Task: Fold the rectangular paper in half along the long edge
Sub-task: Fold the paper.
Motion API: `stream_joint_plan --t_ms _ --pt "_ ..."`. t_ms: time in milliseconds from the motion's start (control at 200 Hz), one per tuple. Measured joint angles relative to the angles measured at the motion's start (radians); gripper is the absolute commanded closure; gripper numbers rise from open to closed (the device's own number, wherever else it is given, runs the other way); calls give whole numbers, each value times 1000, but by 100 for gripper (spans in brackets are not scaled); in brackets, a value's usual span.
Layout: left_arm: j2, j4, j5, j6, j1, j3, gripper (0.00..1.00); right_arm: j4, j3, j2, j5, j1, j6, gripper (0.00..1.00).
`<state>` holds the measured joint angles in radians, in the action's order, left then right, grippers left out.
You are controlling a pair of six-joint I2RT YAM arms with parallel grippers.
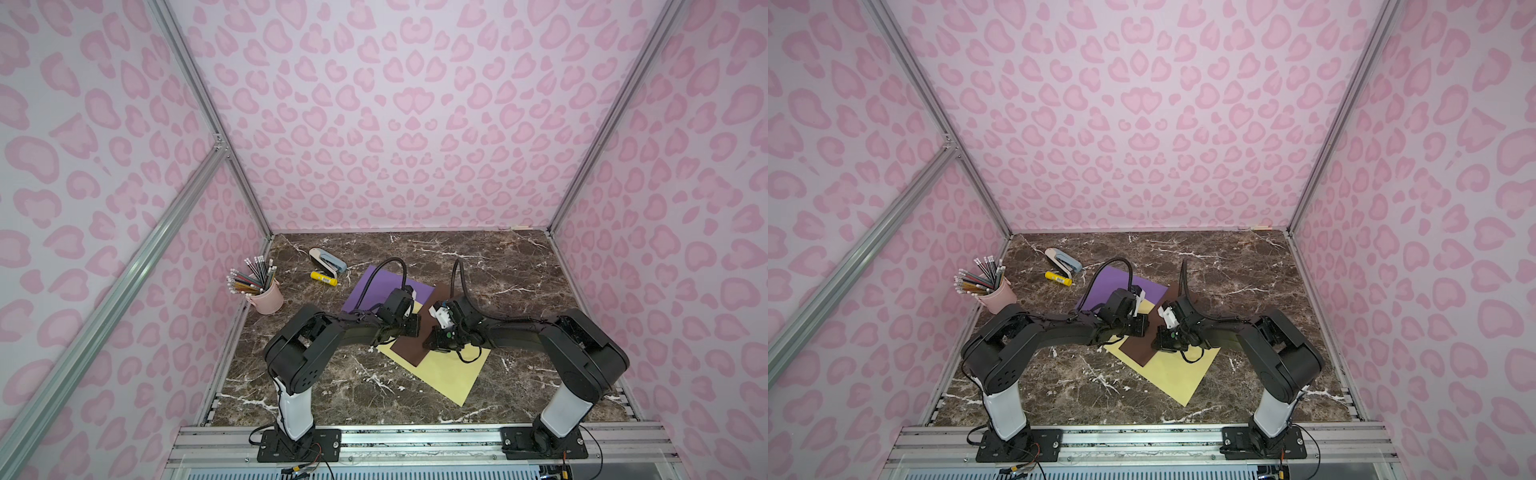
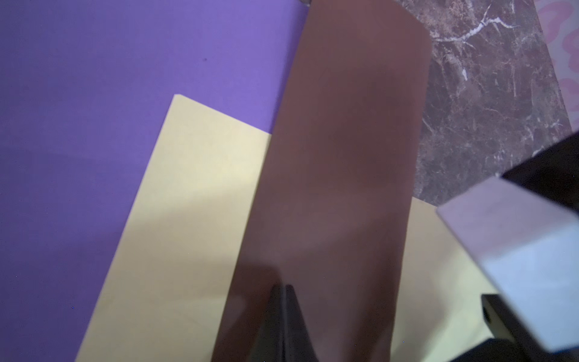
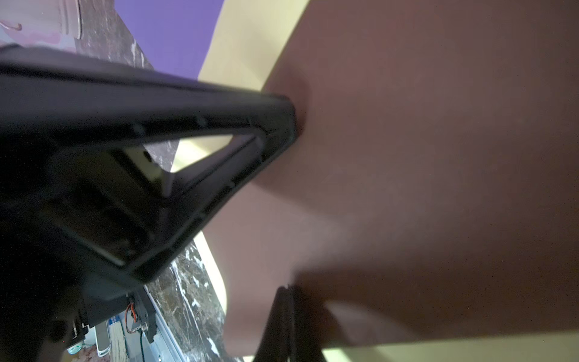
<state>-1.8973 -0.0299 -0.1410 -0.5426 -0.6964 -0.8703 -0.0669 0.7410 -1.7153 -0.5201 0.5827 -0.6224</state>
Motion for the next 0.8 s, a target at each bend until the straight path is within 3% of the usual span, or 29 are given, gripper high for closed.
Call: stream_joint_plan --t_ms 295,600,800 --pt "3 -15 5 0 0 9 96 -94 -141 79 -35 -42 -8 100" --pt "3 -16 7 0 -1 9 96 92 -25 143 20 26 2 100" --pt "2 -14 7 0 -1 7 96 81 22 43 26 105 -23 100"
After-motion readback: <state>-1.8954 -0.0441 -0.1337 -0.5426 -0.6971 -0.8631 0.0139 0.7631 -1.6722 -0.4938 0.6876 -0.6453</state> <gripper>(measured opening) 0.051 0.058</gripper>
